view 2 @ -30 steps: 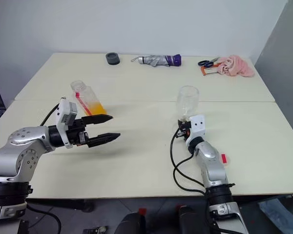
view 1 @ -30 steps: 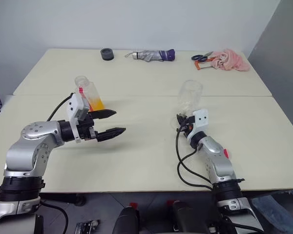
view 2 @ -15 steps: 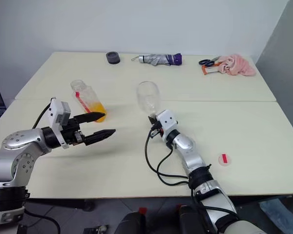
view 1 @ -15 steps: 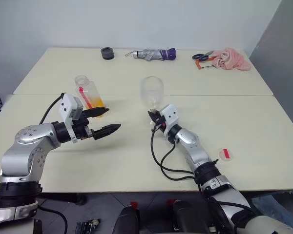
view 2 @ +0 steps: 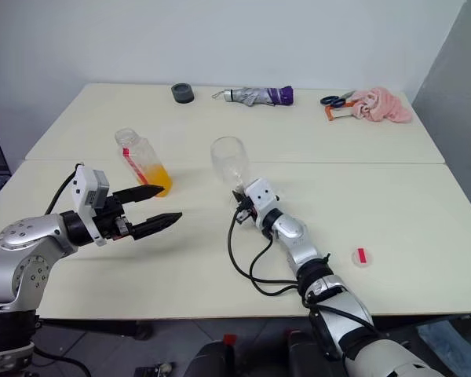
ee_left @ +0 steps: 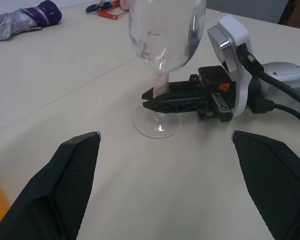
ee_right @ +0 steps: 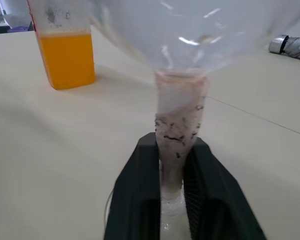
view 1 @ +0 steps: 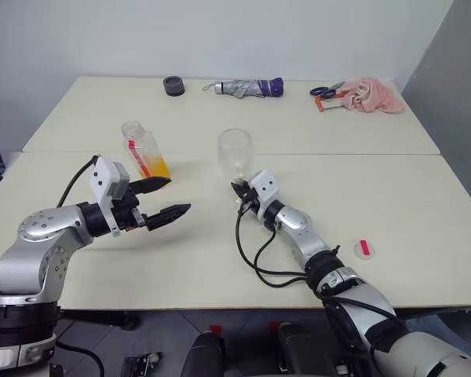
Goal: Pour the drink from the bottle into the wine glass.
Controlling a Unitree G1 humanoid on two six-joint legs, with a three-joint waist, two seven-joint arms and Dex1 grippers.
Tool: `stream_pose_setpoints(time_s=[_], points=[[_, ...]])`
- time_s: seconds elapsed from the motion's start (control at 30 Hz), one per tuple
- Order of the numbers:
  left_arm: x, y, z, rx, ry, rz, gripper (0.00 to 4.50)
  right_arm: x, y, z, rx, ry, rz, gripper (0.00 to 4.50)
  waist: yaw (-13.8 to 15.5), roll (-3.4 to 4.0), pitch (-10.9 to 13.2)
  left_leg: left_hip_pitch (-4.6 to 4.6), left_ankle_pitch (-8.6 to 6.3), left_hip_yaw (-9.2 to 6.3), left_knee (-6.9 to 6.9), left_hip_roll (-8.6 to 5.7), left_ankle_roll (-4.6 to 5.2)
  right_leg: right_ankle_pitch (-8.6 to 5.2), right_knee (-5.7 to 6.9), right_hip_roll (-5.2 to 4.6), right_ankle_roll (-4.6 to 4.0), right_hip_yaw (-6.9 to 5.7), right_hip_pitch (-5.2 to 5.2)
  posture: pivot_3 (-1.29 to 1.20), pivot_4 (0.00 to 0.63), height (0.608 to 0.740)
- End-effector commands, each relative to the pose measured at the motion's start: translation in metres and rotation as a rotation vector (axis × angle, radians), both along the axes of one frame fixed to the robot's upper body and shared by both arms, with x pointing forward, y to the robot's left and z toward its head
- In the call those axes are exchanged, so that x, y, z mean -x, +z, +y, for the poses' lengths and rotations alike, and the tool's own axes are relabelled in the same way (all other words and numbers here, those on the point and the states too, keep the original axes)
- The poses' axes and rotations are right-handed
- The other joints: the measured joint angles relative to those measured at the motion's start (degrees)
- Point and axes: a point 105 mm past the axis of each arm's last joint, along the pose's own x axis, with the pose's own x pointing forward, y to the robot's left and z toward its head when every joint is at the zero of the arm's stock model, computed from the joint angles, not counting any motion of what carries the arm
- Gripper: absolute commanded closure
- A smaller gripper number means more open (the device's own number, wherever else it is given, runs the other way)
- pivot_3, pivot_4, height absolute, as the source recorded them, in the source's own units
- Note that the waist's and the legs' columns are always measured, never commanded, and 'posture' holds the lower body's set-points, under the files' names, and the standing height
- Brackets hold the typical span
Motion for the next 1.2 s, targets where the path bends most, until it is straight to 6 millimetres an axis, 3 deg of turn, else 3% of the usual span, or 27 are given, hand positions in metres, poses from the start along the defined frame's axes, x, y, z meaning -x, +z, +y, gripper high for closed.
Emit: stream_pose_setpoints(time_s=[0.03, 0.27, 0.63, 1.03, 1.2], points=[[0.001, 0.016, -0.004, -0.011, -0.020, -0.062, 0.00, 0.000, 0.014, 0.004, -0.052, 0.016, -0.032, 2.47, 0.0, 0.00, 0.0, 0.00, 0.00, 0.00, 0.00, 0.00, 0.00, 0.00, 0.00, 0.00, 0.00, 0.00, 0.00, 0.00, 0.150, 0.740], [-0.001, 0.016, -0.007, -0.009, -0.032, -0.068, 0.00, 0.003, 0.012, 0.001, -0.060, 0.015, -0.035, 0.01, 0.0, 0.00, 0.0, 0.00, 0.00, -0.01, 0.00, 0.00, 0.00, 0.00, 0.00, 0.00, 0.00, 0.00, 0.00, 0.00, 0.150, 0.740], [-0.001, 0.020, -0.014, 0.006, -0.044, -0.090, 0.00, 0.015, 0.006, -0.015, -0.087, 0.032, -0.007, 0.01, 0.1, 0.00, 0.0, -0.01, 0.00, -0.03, -0.01, 0.01, 0.00, 0.00, 0.00, 0.00, 0.00, -0.01, 0.00, 0.00, 0.150, 0.740], [0.002, 0.028, -0.013, 0.043, 0.011, -0.152, 0.00, 0.059, 0.011, -0.045, -0.092, 0.096, 0.024, 0.01, 0.4, 0.01, 0.0, 0.00, 0.00, -0.03, 0.01, 0.02, 0.00, -0.01, -0.01, 0.02, 0.01, 0.00, 0.00, 0.00, 0.150, 0.740], [0.001, 0.021, -0.012, 0.079, 0.072, -0.162, 0.00, 0.077, 0.010, -0.052, -0.038, 0.134, 0.018, 0.01, 0.4, 0.00, 0.0, -0.02, 0.00, -0.03, 0.02, 0.01, 0.00, -0.01, -0.03, 0.00, 0.01, 0.00, 0.01, 0.00, 0.150, 0.740]])
